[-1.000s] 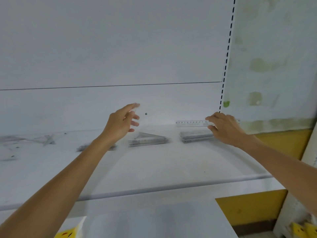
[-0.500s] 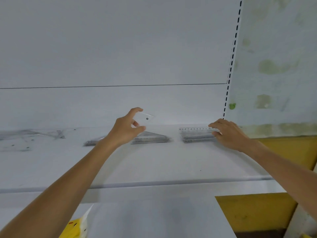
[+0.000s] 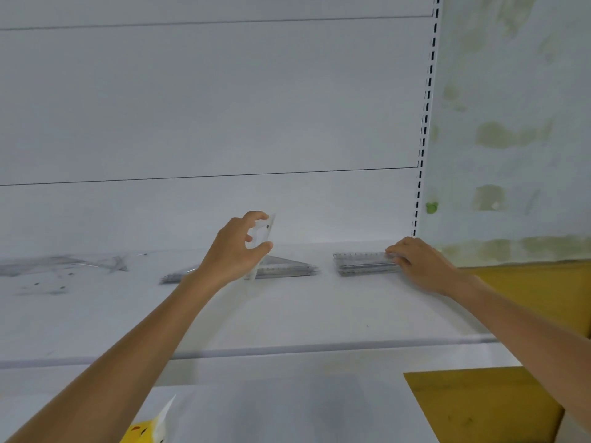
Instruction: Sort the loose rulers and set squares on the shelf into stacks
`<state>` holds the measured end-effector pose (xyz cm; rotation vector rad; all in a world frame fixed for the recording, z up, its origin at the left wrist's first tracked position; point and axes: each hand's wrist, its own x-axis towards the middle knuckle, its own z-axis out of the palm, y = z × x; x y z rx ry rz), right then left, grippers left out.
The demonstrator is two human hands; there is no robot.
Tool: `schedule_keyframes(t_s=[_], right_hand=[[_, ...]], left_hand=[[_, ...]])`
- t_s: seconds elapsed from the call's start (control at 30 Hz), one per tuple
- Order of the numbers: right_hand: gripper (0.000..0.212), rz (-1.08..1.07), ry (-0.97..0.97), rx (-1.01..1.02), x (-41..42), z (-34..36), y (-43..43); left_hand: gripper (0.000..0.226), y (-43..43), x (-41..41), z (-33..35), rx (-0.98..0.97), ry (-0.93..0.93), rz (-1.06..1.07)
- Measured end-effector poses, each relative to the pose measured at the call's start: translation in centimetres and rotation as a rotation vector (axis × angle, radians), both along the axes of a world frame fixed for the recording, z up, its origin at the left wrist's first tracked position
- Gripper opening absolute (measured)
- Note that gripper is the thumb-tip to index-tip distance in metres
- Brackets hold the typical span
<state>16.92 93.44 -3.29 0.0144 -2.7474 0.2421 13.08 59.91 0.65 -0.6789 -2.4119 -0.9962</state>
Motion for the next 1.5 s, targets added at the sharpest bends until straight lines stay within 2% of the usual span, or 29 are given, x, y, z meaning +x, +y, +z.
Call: schedule_keyframes(t_s=[0.17, 0.3, 0.43, 0.53, 0.67, 0.8, 0.93, 0.97, 1.17, 1.33, 1.5], right_hand=[[0.041, -0.058, 0.067, 0.103, 0.5, 0.5, -1.7], [0.037, 0.128, 0.084, 0.071, 1.8, 0.3, -6.5], [0.036, 0.269, -0.078, -0.033, 3.5, -1.3, -11.7], [0.036, 0.297, -0.072, -0.029, 4.0, -2.0, -12.9], [0.035, 0.313, -0.061, -0.059, 4.1, -1.6, -12.6], [0.034, 0.318, -0.059, -0.061, 4.2, -1.7, -12.7], [0.033, 0.318, -0.042, -0.070, 4.0, -1.6, -12.6], [0.033, 0.317, -0.042, -0.070, 4.0, -1.7, -12.6], [0.033, 0.314, -0.046, -0.069, 3.9, -1.7, -12.6], [0.033, 0.311, -0.036, -0.038, 3.9, -1.6, -12.7], [0.030, 0.354, 0.010, 0.081, 3.2, -1.1, -13.2]], left_hand=[[0.038, 0.5, 0.0, 0.0, 0.192, 0.062, -0.012], [0.041, 1.2, -0.2, -0.2, 0.269, 0.096, -0.035], [0.034, 1.7, -1.5, -1.4, 0.226, 0.027, -0.025], [0.022, 1.6, -2.8, -2.5, 0.194, -0.026, 0.006], [0.033, 1.1, -4.7, -3.5, 0.122, -0.064, 0.033], [0.040, 0.8, -5.9, -4.3, -0.008, -0.067, 0.070], [0.042, 1.1, -6.6, -5.0, -0.291, -0.086, 0.088], [0.041, 1.1, -6.6, -5.1, -0.310, -0.105, 0.078], [0.041, 0.9, -6.7, -5.3, -0.275, -0.079, 0.069], [0.032, 0.6, -5.9, -5.2, -0.197, -0.035, 0.074], [0.026, -0.8, -4.6, -4.1, -0.163, -0.059, 0.035]])
